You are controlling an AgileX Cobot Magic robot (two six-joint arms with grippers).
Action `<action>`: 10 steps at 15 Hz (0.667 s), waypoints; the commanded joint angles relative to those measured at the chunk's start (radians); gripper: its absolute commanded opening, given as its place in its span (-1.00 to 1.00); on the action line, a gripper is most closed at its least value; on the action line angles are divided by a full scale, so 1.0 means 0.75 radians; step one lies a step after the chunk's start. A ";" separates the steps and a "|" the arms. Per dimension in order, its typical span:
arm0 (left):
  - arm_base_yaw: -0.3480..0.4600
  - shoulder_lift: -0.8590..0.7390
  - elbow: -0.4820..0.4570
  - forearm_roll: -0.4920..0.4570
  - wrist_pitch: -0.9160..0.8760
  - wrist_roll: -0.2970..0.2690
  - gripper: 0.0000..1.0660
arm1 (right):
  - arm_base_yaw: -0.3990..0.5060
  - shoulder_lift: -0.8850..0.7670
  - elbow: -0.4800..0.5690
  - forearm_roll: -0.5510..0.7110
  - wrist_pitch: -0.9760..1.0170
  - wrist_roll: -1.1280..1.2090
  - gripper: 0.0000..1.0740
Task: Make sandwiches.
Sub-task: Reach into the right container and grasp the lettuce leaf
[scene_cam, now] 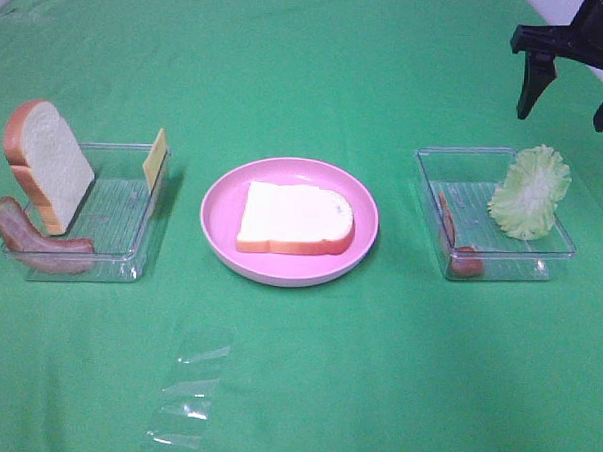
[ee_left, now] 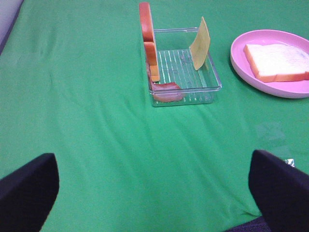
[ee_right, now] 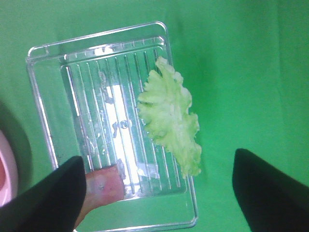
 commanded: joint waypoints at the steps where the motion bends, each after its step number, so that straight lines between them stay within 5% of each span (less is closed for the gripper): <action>1: 0.001 -0.020 -0.001 -0.012 -0.007 -0.008 0.87 | -0.011 0.052 -0.004 -0.039 0.073 -0.019 0.50; 10: 0.001 -0.020 -0.001 -0.012 -0.007 -0.008 0.87 | -0.011 0.204 -0.004 -0.080 0.047 -0.015 0.49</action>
